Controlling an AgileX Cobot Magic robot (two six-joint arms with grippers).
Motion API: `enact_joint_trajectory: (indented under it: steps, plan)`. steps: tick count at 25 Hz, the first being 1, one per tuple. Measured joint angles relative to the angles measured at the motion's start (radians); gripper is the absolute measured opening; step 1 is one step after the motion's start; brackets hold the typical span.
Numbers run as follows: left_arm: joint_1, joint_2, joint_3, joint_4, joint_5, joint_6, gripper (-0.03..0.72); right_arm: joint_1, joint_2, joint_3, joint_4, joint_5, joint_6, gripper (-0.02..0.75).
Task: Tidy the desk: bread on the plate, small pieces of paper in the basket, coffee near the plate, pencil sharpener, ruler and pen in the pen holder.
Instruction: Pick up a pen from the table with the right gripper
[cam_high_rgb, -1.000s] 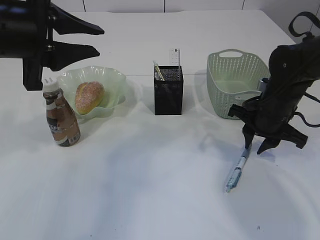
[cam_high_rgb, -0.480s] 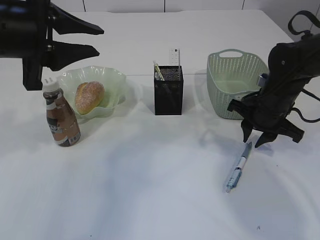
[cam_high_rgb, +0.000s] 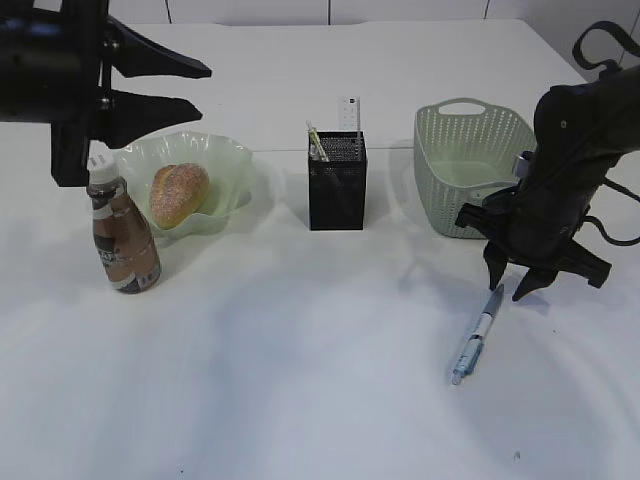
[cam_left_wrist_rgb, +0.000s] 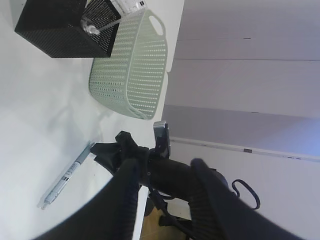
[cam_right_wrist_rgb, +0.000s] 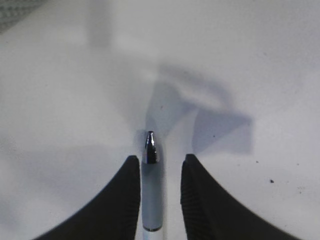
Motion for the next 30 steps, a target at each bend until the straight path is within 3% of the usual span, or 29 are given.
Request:
enact_joint_trajectory:
  steps: [19,30]
  plan:
    - [0.0,0.0,0.0,0.0,-0.002,0.0,0.239,0.0,0.04,-0.006,0.036,-0.009,-0.006,0.235]
    - [0.0,0.0,0.0,0.0,-0.004,0.0,0.239,0.0,0.043,-0.007,0.038,-0.015,-0.016,0.107]
